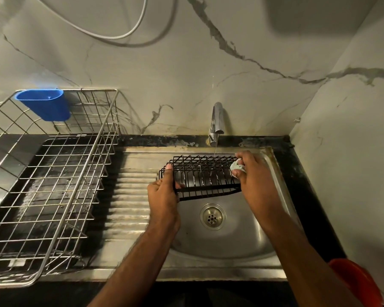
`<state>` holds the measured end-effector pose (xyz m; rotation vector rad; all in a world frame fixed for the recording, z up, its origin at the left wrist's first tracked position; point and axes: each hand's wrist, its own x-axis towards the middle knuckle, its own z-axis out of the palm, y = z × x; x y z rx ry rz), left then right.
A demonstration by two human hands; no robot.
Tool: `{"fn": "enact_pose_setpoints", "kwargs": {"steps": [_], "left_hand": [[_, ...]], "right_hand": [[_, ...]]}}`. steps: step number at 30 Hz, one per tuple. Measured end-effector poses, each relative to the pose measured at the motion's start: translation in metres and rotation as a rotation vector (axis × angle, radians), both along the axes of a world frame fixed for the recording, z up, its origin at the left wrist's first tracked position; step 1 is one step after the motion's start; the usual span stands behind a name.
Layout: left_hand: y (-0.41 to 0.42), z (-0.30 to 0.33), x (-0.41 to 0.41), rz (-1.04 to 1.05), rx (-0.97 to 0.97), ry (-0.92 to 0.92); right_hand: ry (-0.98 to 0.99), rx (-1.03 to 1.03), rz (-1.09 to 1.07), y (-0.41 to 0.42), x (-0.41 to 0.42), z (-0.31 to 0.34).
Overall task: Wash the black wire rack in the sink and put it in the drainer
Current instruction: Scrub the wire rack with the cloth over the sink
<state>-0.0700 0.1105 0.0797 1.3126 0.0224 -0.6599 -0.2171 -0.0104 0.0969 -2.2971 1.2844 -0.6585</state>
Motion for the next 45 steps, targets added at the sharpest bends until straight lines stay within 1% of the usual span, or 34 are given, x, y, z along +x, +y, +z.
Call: {"fn": "enact_pose_setpoints", "kwargs": {"steps": [2, 4, 5, 7, 9, 11, 13, 15, 17, 20, 22, 24, 26, 28, 31, 33, 34, 37, 40, 45], "left_hand": [[0.000, 0.001, 0.000, -0.008, 0.004, -0.009], [-0.002, -0.001, 0.001, -0.023, 0.005, -0.020], [-0.002, -0.003, 0.000, -0.043, 0.007, -0.035], [-0.001, -0.002, -0.004, -0.081, 0.026, -0.125], [-0.001, 0.002, -0.012, -0.125, 0.034, -0.216], [0.001, 0.008, -0.019, -0.144, 0.030, -0.234], [0.002, 0.009, -0.019, -0.124, 0.010, -0.185], [0.003, 0.008, -0.015, -0.111, -0.006, -0.153], [0.002, 0.006, -0.011, -0.048, -0.012, -0.093], [0.002, 0.002, -0.005, -0.017, -0.033, -0.009], [0.003, 0.000, -0.007, -0.057, -0.040, -0.041], [0.003, -0.001, -0.008, -0.093, -0.028, -0.075], [0.002, -0.002, -0.007, -0.081, -0.015, -0.066], [0.001, -0.005, -0.003, -0.041, -0.016, -0.034], [0.000, -0.006, 0.002, 0.009, -0.050, -0.005], [0.000, -0.005, 0.004, 0.014, -0.062, -0.013], [0.000, -0.004, 0.005, 0.016, -0.057, -0.014], [0.002, -0.006, 0.007, 0.048, -0.019, -0.014], [0.003, -0.004, 0.008, 0.054, 0.002, -0.009], [0.004, 0.004, 0.006, 0.066, -0.042, 0.017]], "right_hand": [[-0.072, 0.000, 0.008, 0.003, 0.003, 0.005], [-0.154, -0.056, 0.038, 0.008, 0.009, 0.013], [-0.176, -0.090, 0.074, 0.012, 0.014, 0.017], [-0.217, -0.141, 0.213, 0.023, 0.027, 0.020], [-0.216, -0.200, 0.389, 0.033, 0.040, 0.017], [-0.153, -0.321, 0.519, 0.041, 0.044, 0.016], [-0.110, -0.413, 0.571, 0.042, 0.043, 0.014], [-0.089, -0.417, 0.583, 0.037, 0.038, 0.009], [-0.120, -0.374, 0.551, 0.033, 0.028, 0.001], [-0.166, -0.281, 0.372, 0.020, 0.010, -0.009], [-0.157, -0.302, 0.296, 0.013, 0.004, -0.012], [-0.112, -0.345, 0.301, 0.011, 0.001, -0.015], [-0.107, -0.350, 0.276, 0.006, -0.005, -0.020], [-0.212, -0.251, 0.203, -0.002, -0.013, -0.025], [-0.243, -0.150, 0.143, -0.011, -0.023, -0.023], [-0.270, -0.047, 0.101, -0.015, -0.028, -0.022], [-0.256, -0.039, 0.070, -0.018, -0.030, -0.024], [-0.129, -0.074, -0.015, -0.025, -0.031, -0.032], [0.013, -0.169, -0.040, -0.024, -0.026, -0.028], [0.083, -0.174, 0.053, -0.025, -0.020, -0.019]]}}
